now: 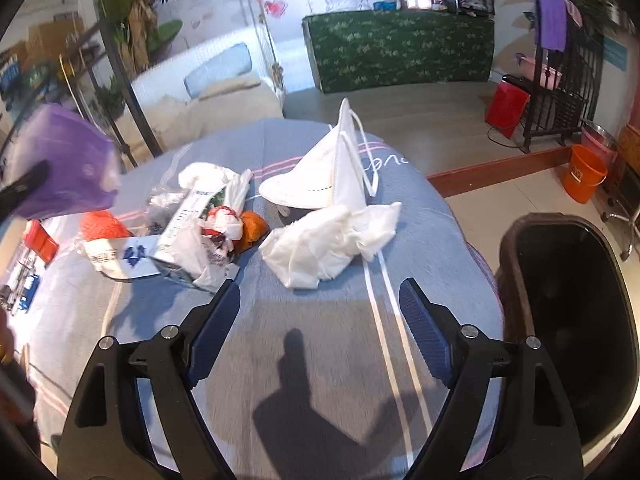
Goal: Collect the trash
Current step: 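Grasp the purple-and-white snack bag with the left tool while the right tool grasps the tissue, then carry the snack bag and tissue with both tools over the wastebasket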
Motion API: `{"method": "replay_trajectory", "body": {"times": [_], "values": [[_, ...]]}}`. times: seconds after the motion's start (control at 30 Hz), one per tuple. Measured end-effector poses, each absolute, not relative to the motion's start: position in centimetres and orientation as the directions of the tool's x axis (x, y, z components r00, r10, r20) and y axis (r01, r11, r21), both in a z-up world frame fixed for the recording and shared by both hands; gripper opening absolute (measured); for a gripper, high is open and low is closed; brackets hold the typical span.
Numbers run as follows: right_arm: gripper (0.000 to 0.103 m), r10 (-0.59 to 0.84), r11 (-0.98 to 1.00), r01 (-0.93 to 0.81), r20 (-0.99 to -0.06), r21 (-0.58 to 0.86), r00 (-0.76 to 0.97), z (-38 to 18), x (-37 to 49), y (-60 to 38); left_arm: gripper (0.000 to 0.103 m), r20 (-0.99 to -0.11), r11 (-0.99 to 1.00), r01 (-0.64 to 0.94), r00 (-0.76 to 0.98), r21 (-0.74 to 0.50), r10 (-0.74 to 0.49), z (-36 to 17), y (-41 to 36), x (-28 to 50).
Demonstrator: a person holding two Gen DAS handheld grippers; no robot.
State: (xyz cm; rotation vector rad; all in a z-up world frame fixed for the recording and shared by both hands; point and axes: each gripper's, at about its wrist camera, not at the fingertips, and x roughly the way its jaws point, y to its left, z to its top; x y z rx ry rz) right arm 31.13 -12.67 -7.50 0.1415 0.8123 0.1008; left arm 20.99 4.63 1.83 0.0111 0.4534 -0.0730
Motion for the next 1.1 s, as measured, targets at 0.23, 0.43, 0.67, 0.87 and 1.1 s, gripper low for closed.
{"method": "replay_trajectory", "body": {"times": [0.23, 0.43, 0.67, 0.87, 1.1], "values": [[0.076, 0.104, 0.992, -0.016, -0.758, 0.123, 0.643, -8.8, 34.9, -11.5, 0.028, -0.447, 0.997, 0.074, 0.891, -0.025, -0.077, 1.3, 4.6, 18.9], [0.038, 0.104, 0.988, 0.028, -0.798, 0.149, 0.594, -10.3, 35.8, -12.1, 0.028, -0.465, 0.996, 0.081, 0.881, -0.036, -0.088, 0.7, 4.8, 18.1], [0.014, 0.154, 0.974, 0.039, -0.776, 0.224, 0.612, -10.2, 33.8, -13.9, 0.028, -0.452, 0.995, 0.095, 0.887, -0.008, -0.088, 0.2, 3.8, 17.2], [0.013, 0.152, 0.974, 0.022, -0.725, 0.225, 0.672, -9.1, 31.0, -14.5, 0.028, -0.464, 0.993, 0.112, 0.879, -0.027, -0.112, -0.2, 3.2, 17.1], [0.013, 0.126, 0.976, 0.036, -0.687, 0.216, 0.716, -8.1, 27.2, -16.5, 0.028, -0.490, 0.983, 0.171, 0.853, -0.065, -0.181, -0.7, 1.2, 17.0]]}}
